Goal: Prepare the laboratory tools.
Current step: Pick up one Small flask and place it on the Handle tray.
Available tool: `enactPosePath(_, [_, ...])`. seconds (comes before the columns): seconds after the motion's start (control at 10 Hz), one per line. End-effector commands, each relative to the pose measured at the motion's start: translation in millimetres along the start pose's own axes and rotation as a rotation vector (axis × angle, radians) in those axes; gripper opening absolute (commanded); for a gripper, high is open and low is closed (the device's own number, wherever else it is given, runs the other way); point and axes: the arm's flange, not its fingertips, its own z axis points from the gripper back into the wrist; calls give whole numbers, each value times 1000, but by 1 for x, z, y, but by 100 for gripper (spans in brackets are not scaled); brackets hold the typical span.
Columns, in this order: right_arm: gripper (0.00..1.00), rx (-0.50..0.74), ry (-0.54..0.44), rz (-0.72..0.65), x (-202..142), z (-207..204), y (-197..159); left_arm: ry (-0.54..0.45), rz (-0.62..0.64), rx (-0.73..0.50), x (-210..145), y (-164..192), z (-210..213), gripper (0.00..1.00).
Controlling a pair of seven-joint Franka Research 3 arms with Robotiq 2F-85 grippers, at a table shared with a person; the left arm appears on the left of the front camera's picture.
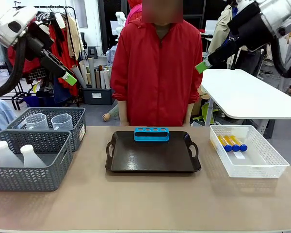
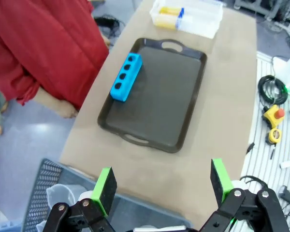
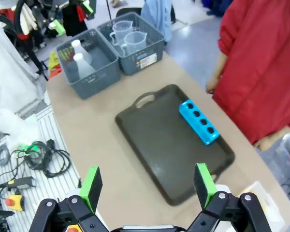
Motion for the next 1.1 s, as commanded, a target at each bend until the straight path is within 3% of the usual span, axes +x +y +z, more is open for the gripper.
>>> enactPosePath(0.0, [100,-56,-21,58,5,8,-12,-36,-24,-47,0,6,6,100])
enactPosePath(0.5, [100,-106,1,101,4,32,-51,-38,-25,-36,1,12,10,100])
enactPosePath(1.0, [100,-109,-24,104,-4,49,-62,-32,-1,-5,-2,23,16,100])
